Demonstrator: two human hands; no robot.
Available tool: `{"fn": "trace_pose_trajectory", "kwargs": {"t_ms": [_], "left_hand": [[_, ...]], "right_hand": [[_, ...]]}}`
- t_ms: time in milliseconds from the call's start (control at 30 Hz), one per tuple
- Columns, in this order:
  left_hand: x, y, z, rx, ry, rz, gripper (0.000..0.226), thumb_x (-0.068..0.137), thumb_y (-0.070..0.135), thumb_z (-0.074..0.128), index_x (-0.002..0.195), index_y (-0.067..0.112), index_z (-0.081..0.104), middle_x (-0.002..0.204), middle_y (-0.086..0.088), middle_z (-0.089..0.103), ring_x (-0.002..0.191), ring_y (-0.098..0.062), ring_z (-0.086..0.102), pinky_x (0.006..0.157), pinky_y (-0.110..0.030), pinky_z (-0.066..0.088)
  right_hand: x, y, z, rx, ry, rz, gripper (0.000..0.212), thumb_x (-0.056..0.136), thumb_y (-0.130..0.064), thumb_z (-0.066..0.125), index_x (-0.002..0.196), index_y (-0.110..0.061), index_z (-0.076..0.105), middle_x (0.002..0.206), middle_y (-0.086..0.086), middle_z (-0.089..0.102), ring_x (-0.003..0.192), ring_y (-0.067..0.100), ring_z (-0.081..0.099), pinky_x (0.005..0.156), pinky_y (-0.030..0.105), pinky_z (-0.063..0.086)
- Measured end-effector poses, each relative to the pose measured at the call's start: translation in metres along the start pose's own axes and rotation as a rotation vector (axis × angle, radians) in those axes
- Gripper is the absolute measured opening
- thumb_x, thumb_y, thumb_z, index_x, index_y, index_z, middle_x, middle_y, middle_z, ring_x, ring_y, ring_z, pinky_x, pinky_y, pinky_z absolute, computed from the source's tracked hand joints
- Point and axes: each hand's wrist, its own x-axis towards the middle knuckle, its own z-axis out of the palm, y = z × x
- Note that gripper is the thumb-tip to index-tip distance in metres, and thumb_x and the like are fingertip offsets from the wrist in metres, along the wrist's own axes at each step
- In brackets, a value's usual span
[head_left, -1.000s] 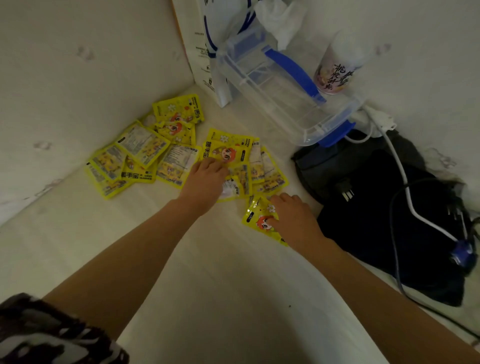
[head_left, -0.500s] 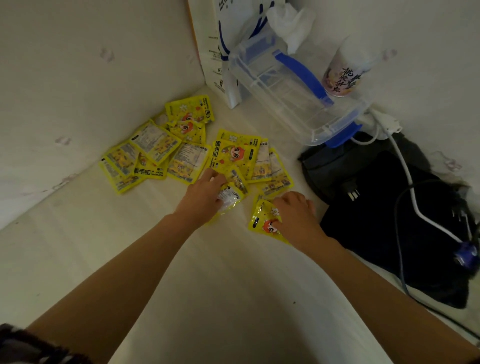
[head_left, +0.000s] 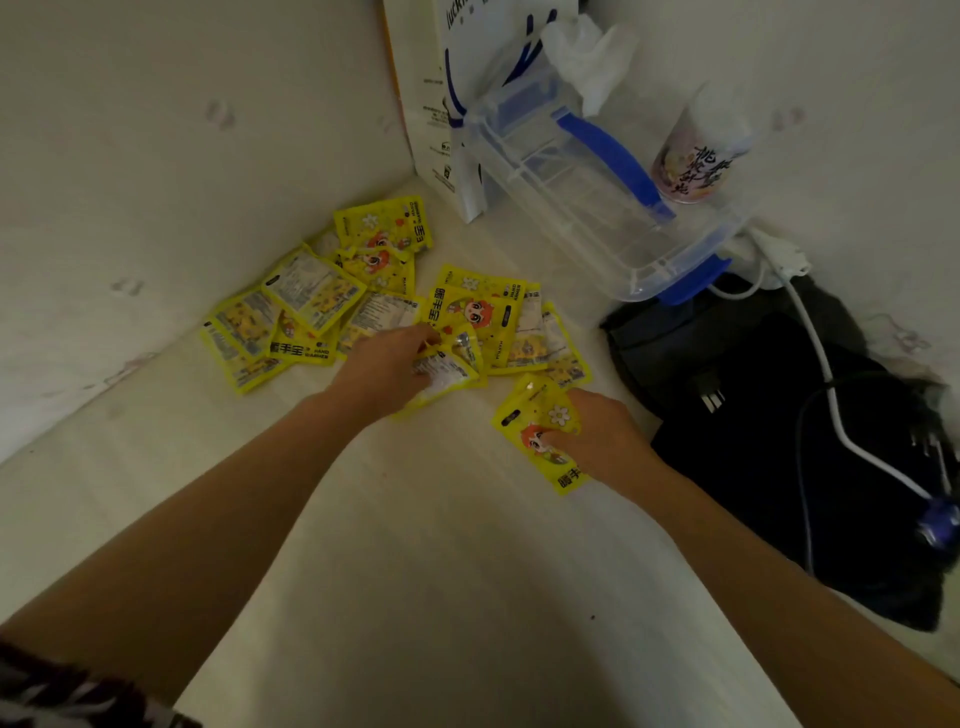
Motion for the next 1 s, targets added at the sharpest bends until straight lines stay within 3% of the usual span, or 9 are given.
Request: {"fn": "trace_pose_trajectory", "kwargs": {"t_ms": [100,133,200,233,300,500,700,900,1000], "left_hand": [[0.015,0.002,-0.011,0.025,0.012,0.041,0.037,0.080,0.017,0.069,0.115,0.013,0.059,0.109,-0.011,0.066,0.102,-0.033,0.061,0.084,-0.040,0.049],[0.020,0.004,-0.014,0.022,0.014,0.049,0.035,0.080,0.017,0.069,0.113,0.011,0.059,0.107,-0.013,0.066,0.100,-0.033,0.061,0.082,-0.041,0.049],[0.032,0.009,-0.020,0.026,0.013,0.071,0.033,0.080,0.017,0.068,0.111,0.010,0.058,0.104,-0.015,0.066,0.095,-0.035,0.063,0.080,-0.044,0.051],[0.037,0.011,-0.022,0.031,0.009,0.084,0.033,0.081,0.017,0.068,0.111,0.010,0.058,0.103,-0.015,0.066,0.093,-0.035,0.063,0.079,-0.045,0.051],[0.048,0.016,-0.024,0.062,-0.012,0.105,0.029,0.082,0.017,0.066,0.108,0.010,0.057,0.100,-0.015,0.065,0.091,-0.034,0.063,0.076,-0.045,0.052],[0.073,0.022,-0.016,0.151,-0.040,0.142,0.036,0.085,0.015,0.062,0.120,0.010,0.054,0.120,-0.014,0.055,0.113,-0.034,0.052,0.087,-0.044,0.047],[0.084,0.021,-0.008,0.296,-0.128,0.086,0.061,0.088,0.025,0.061,0.144,0.016,0.037,0.147,-0.010,0.039,0.140,-0.026,0.027,0.114,-0.049,0.022],[0.074,0.020,-0.006,0.315,-0.040,0.102,0.047,0.085,0.027,0.065,0.126,0.010,0.052,0.128,-0.011,0.050,0.127,-0.030,0.042,0.109,-0.048,0.028],[0.064,0.022,-0.008,0.272,-0.029,0.120,0.045,0.081,0.027,0.068,0.121,0.009,0.055,0.121,-0.011,0.050,0.116,-0.031,0.050,0.102,-0.044,0.033]], "right_hand": [[0.010,-0.012,-0.012,0.273,0.092,0.036,0.028,0.080,-0.026,0.074,0.104,-0.017,0.062,0.085,-0.009,0.061,0.077,0.008,0.060,0.057,0.005,0.041],[0.014,-0.017,-0.016,0.341,0.127,0.053,0.024,0.079,-0.025,0.075,0.097,-0.016,0.062,0.081,-0.008,0.061,0.072,0.006,0.059,0.056,0.006,0.043],[0.028,-0.024,-0.020,0.475,0.191,0.090,0.024,0.077,-0.026,0.076,0.094,-0.013,0.065,0.090,0.002,0.069,0.084,0.018,0.066,0.076,0.026,0.055],[0.034,-0.027,-0.021,0.550,0.212,0.116,0.022,0.078,-0.023,0.076,0.096,-0.014,0.067,0.096,0.007,0.071,0.091,0.023,0.068,0.085,0.038,0.056],[0.045,-0.035,-0.023,0.657,0.230,0.168,0.022,0.080,-0.014,0.073,0.102,-0.013,0.069,0.103,0.013,0.072,0.096,0.029,0.068,0.091,0.048,0.053],[0.069,-0.046,-0.019,0.702,0.238,0.278,0.032,0.083,-0.009,0.070,0.114,-0.002,0.065,0.101,0.012,0.067,0.091,0.026,0.063,0.085,0.036,0.052],[0.082,-0.049,-0.015,0.675,0.229,0.365,0.042,0.081,-0.017,0.073,0.119,-0.004,0.062,0.118,0.016,0.066,0.108,0.034,0.064,0.096,0.047,0.051],[0.074,-0.046,-0.014,0.763,0.233,0.367,0.039,0.081,-0.013,0.073,0.118,-0.006,0.063,0.111,0.011,0.067,0.092,0.022,0.060,0.092,0.041,0.052],[0.067,-0.043,-0.013,0.753,0.244,0.364,0.038,0.082,-0.015,0.073,0.118,-0.009,0.061,0.116,0.011,0.066,0.099,0.026,0.063,0.095,0.045,0.051]]}}
